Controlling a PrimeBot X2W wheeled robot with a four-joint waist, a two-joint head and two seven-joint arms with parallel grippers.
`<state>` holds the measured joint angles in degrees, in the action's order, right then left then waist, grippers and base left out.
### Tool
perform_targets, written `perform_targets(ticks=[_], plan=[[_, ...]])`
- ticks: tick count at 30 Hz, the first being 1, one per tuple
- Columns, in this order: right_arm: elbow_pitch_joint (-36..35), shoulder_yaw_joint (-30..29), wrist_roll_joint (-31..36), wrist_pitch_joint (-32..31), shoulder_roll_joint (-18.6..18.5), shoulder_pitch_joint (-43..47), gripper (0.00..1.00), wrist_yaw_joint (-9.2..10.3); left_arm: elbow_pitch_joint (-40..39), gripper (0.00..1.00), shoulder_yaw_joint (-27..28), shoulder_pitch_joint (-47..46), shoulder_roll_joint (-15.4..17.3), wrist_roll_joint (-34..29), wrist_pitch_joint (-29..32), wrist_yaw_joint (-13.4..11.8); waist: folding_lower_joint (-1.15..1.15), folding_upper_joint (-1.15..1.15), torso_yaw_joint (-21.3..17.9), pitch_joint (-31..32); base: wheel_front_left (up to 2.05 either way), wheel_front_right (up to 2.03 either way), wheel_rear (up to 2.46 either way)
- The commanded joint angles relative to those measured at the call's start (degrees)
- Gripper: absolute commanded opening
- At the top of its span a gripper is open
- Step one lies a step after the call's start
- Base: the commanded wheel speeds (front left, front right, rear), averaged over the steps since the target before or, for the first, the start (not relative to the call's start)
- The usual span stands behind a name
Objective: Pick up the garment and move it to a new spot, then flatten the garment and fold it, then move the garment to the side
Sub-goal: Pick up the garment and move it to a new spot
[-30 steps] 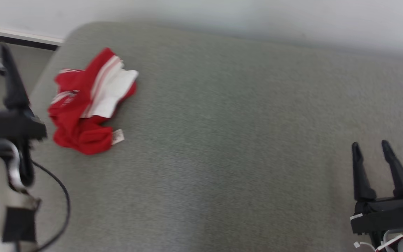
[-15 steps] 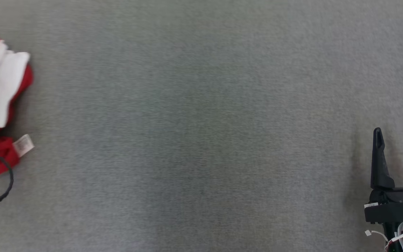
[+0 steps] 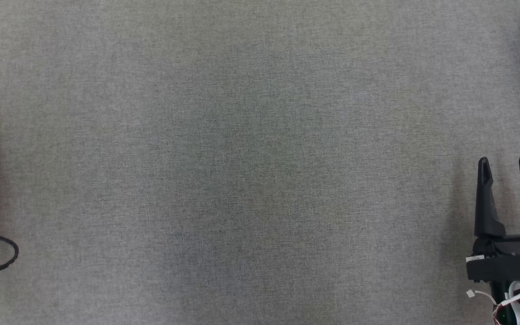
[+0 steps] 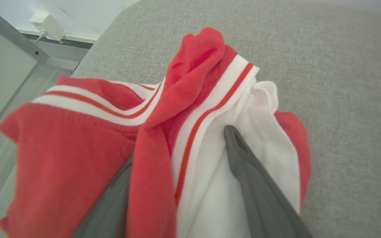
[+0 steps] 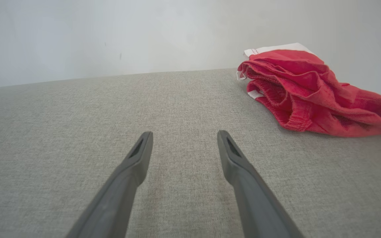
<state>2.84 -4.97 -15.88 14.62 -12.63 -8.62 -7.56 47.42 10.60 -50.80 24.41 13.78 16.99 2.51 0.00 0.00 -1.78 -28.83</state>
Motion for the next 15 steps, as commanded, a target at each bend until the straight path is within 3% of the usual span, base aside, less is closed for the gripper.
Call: perform_targets(ticks=[1,2,3,7,15], plan=[[0.2,0.3,0.4,0.2,0.3,-0.7,1.0,0.16,1.3,0.78,-0.2,1.3,0.0,0.3,0.4,-0.4,0.0,0.0,-0.2,0.1,0.0,0.0,0.0],[0.3,0.5,0.3,0.2,0.4,-0.7,1.0,0.16,1.2,0.45,-0.6,1.6,0.2,-0.2,-0.4,0.0,0.0,0.0,-0.4,0.2,0.0,0.0,0.0],[0.4,0.6,0.2,0.2,0.5,-0.7,1.0,0.16,0.7,0.0,-0.5,1.7,0.2,-0.2,-2.2,-0.2,0.0,0.0,-0.5,0.4,0.0,0.0,0.0],[1.4,1.0,-0.4,0.4,0.8,-0.8,1.0,0.16,-1.6,0.0,-1.3,0.2,1.4,-1.9,-9.5,-0.7,0.0,0.0,-1.0,2.1,0.0,0.0,0.0],[5.0,2.7,-1.3,0.6,3.2,-1.4,1.0,0.16,-7.3,0.0,-3.1,-6.0,1.0,-2.1,-20.3,1.3,0.0,0.0,-2.6,8.5,0.0,0.0,0.0]])
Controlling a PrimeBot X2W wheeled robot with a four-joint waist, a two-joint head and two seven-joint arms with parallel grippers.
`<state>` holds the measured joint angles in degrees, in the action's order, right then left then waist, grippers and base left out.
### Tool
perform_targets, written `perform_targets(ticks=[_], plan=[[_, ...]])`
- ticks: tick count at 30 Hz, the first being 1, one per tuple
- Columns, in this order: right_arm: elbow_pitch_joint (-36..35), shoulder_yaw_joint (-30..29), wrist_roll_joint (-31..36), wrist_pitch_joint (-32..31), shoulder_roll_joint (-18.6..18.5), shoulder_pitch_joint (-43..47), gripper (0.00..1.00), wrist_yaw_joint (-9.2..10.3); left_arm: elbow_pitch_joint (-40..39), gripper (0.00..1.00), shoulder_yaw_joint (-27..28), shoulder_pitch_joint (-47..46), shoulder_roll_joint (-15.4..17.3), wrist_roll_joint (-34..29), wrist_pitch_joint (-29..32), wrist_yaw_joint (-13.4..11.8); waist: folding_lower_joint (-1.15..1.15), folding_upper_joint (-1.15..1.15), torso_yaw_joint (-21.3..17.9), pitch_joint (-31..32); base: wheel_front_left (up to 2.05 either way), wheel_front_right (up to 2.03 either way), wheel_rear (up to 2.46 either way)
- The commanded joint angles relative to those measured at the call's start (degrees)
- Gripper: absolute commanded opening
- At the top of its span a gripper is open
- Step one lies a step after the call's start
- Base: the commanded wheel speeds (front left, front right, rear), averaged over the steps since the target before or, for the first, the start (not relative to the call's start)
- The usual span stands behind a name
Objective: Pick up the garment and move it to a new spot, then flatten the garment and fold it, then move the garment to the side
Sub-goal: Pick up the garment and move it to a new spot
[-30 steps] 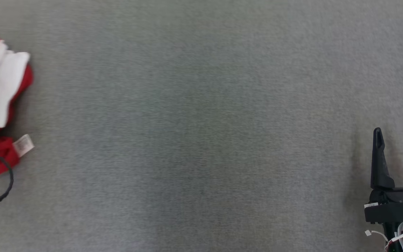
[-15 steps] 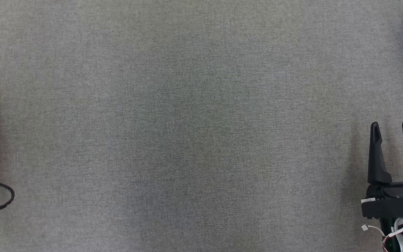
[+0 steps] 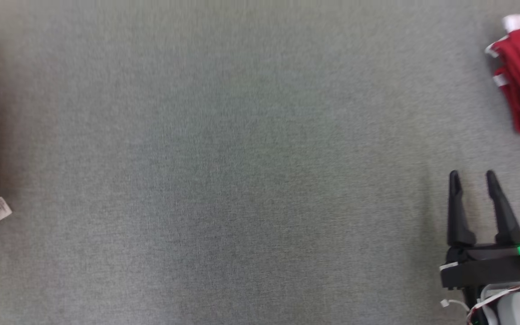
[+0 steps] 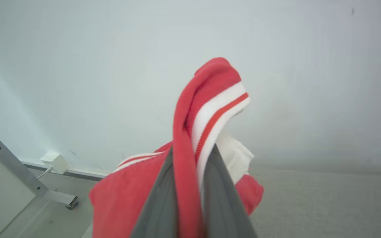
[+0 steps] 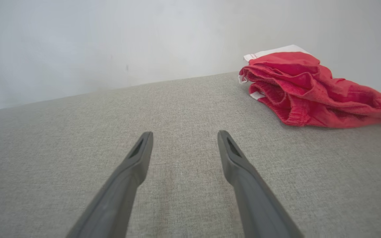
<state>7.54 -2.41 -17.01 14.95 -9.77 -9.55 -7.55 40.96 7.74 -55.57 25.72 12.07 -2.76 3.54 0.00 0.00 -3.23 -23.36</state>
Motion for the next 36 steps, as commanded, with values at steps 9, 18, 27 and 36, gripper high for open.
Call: perform_targets(ticks=[9,18,27,36], plan=[[2.8,0.8,-0.8,0.2,3.8,0.1,1.0,0.15,-12.3,0.0,-9.3,-10.8,-8.1,-1.7,2.4,1.9,0.0,0.0,-6.8,7.9,0.0,0.0,0.0],[4.2,0.3,-1.5,0.2,5.7,0.3,1.0,0.14,-14.9,0.0,-16.2,-17.1,-16.8,0.1,5.7,2.9,0.0,0.0,-14.8,9.5,0.0,0.0,0.0],[5.2,-1.8,-1.1,0.2,6.5,1.0,1.0,0.14,-10.8,0.0,-22.4,-19.0,-22.5,5.0,2.6,2.5,0.0,0.0,-18.8,10.0,0.0,0.0,0.0],[4.9,-3.5,0.1,0.2,6.1,2.1,1.0,0.15,-12.2,0.0,-26.6,-1.9,-22.7,14.2,-3.2,-3.7,0.0,0.0,-14.1,10.3,0.0,0.0,0.0]])
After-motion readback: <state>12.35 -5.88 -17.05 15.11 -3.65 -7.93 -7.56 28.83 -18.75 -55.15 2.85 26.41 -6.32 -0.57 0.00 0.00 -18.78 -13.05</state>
